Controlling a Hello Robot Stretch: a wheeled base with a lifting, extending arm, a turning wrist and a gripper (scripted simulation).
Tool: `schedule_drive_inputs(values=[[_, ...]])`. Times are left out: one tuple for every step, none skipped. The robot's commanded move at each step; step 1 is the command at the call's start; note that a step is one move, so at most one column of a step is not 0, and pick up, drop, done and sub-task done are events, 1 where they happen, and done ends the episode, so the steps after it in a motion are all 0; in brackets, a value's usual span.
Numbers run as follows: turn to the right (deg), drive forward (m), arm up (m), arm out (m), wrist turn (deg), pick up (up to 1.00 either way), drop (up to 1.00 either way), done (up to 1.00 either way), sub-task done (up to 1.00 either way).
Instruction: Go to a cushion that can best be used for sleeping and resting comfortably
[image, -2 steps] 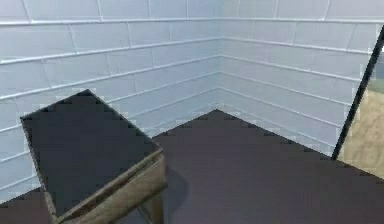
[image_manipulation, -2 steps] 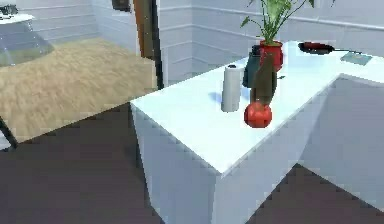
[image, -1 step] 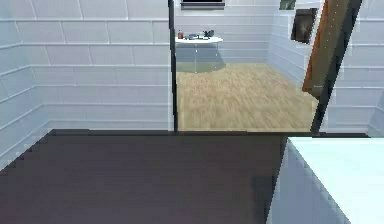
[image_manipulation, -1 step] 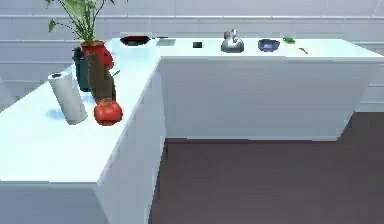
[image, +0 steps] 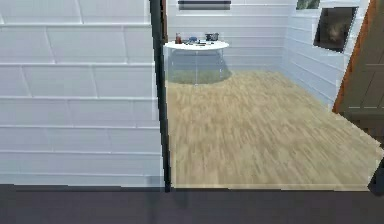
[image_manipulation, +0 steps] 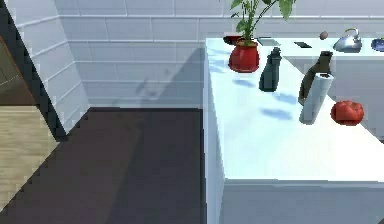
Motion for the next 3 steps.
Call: schedule_drive_inputs(values=[[12.0, 0.00, 0.00, 0.00, 0.0, 0.00, 0.00, 0.00, 0.00], [0.0, 0.05, 0.00, 0.00, 0.0, 0.00, 0.00, 0.00, 0.00], [24.0, 0.00, 0.00, 0.00, 0.0, 0.00, 0.00, 0.00, 0.00]])
